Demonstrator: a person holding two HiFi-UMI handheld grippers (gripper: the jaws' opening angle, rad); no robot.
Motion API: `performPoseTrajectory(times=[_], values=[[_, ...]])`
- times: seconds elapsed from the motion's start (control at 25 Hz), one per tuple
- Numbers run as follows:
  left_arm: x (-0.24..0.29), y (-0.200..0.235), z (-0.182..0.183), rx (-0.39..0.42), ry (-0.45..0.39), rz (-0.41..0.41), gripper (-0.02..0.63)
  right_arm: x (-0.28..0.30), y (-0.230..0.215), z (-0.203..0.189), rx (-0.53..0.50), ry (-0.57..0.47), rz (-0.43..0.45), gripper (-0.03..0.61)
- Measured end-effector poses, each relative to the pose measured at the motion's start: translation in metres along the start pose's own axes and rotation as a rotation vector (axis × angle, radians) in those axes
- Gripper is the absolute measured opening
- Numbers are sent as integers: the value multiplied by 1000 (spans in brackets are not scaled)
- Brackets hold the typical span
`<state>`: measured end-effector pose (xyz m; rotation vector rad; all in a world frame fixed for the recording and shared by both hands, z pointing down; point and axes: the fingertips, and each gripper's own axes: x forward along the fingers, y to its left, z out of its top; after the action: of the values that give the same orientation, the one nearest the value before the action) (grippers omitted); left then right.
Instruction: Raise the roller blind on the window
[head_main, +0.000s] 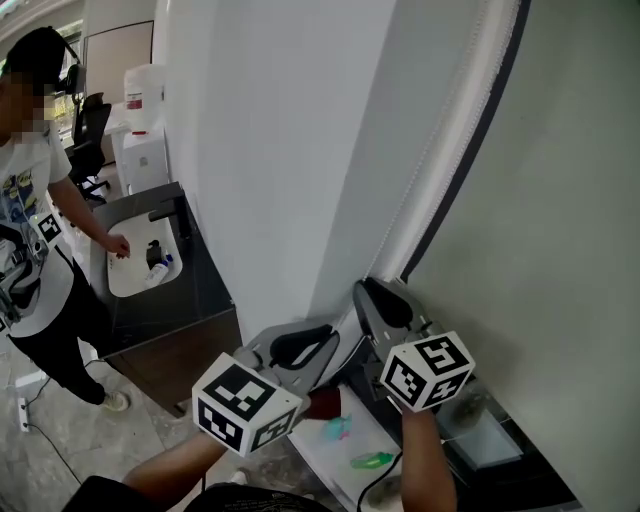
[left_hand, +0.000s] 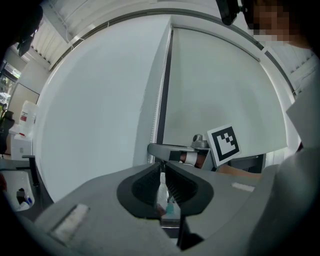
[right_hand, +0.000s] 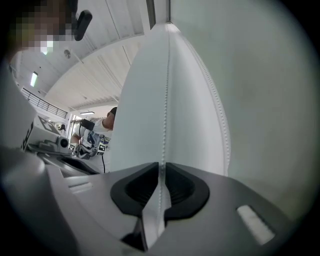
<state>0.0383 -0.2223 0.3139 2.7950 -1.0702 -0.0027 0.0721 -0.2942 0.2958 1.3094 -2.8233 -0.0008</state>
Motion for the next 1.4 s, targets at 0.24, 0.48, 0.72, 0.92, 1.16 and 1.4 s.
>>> performPoseTrajectory(times=[0.24, 0.48, 0.72, 0.92, 1.16, 1.4], values=[[1, -7, 15, 20, -9, -17, 56, -7, 5, -1, 3, -3, -10, 21], [16, -19, 33, 53, -13, -57, 80, -40, 20, 1, 2, -34, -47, 20], [38, -34, 56, 82, -33, -121, 94, -66, 31, -15, -43, 22, -89, 20], [47, -48, 70, 104, -69, -178, 94, -77, 31, -13, -67, 17, -121, 20], [53, -58, 72, 148, -45, -228, 11, -79, 32, -14, -73, 33, -136, 20], [49, -61, 68, 61, -18, -324, 11, -94, 34, -12, -102, 45, -91, 23]])
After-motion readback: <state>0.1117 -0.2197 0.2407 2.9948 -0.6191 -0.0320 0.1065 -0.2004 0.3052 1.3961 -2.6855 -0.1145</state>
